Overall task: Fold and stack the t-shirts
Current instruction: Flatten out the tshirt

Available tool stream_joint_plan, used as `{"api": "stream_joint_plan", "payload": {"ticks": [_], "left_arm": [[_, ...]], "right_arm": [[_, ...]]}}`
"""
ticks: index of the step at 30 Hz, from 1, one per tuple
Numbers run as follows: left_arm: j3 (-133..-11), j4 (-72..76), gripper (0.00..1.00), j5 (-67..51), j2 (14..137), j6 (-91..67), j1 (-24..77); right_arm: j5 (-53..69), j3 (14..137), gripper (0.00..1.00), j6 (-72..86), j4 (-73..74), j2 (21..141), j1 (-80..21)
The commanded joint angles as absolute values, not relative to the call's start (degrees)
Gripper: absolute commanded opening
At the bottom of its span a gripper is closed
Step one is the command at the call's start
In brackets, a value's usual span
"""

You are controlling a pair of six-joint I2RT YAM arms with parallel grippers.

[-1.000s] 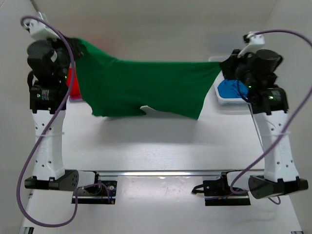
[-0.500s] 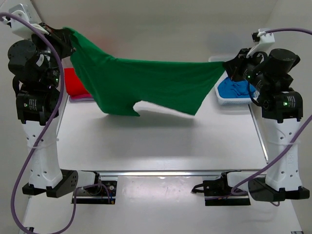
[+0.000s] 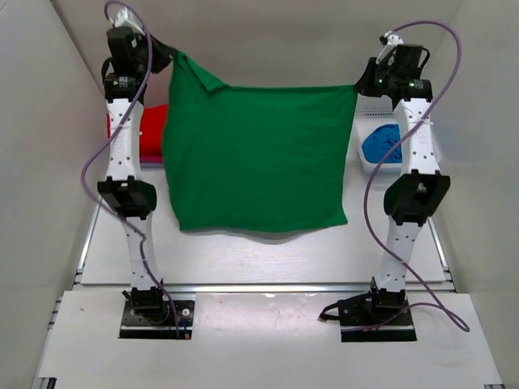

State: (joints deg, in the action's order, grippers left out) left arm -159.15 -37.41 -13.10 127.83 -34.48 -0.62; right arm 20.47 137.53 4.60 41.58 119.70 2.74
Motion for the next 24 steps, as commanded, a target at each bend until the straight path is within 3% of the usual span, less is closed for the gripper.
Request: {"api": "stream_joint_plan", "payload": {"ticks": [1, 5, 13, 19, 24], "left_arm": [[-161.5, -26.8, 0.00, -22.9, 131.4, -45.5, -5.3], [-160.0, -12.4, 0.00, -23.1, 128.9, -50.7, -7.2], [-158.4, -12.4, 0.00, -19.4, 116.0, -43.9, -11.4], [-162.6, -32.6, 0.00, -17.8, 115.8, -32.5, -2.9], [-162.7, -49.1, 0.00, -3.1, 119.5, -22.2, 7.9]], "right_arm": [[23.1, 144.5, 0.00, 8.0, 30.0, 122.0, 5.6], [22.1, 147.6, 0.00, 10.2, 19.3, 119.9, 7.6], [27.8, 142.7, 0.00, 17.6, 8.1, 107.4, 14.7], [25.2, 124.8, 0.00, 8.8, 14.1, 100.3, 7.0], [17.7, 101.6, 0.00, 1.3, 14.5, 96.5, -1.2]]}}
